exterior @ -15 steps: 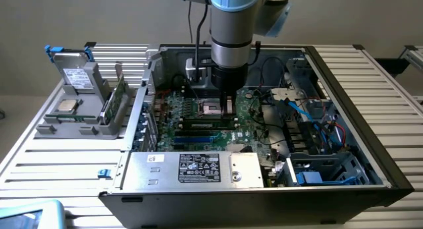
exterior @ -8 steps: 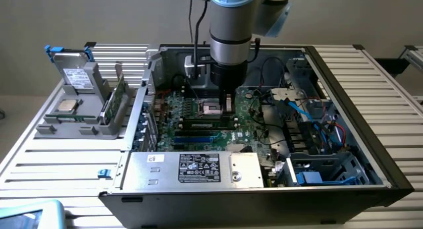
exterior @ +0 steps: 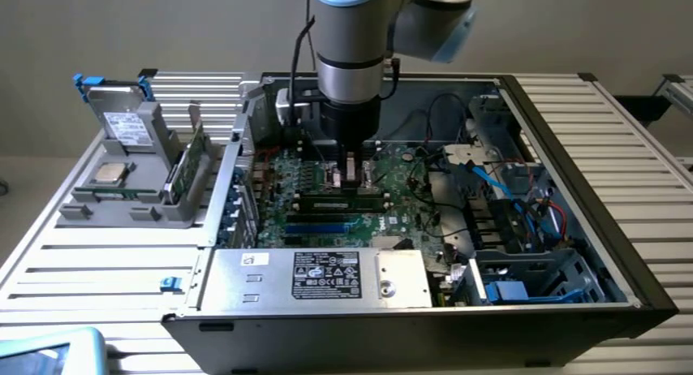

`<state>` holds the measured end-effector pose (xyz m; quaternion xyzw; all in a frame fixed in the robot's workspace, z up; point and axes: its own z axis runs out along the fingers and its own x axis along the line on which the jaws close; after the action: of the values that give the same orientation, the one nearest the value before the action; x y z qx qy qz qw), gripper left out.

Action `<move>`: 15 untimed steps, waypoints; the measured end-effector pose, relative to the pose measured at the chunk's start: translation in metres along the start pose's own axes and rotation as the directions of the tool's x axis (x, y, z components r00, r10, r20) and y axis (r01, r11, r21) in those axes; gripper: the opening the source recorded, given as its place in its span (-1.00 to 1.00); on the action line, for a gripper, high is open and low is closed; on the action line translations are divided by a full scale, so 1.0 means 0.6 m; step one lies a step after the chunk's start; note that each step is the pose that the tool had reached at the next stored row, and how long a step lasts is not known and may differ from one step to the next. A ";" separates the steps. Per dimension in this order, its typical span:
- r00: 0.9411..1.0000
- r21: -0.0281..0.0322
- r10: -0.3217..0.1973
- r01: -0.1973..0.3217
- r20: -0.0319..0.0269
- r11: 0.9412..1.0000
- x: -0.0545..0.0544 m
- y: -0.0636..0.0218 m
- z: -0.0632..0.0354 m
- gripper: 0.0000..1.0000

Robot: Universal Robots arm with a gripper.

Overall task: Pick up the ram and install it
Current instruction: 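Press down the ram until it locks into place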

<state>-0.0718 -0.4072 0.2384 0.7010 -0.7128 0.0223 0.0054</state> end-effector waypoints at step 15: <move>1.000 0.014 0.001 0.000 -0.005 1.000 0.000 0.031 0.007 -0.79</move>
<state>-0.0903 -0.4072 0.2337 0.7008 -0.7128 0.0292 0.0020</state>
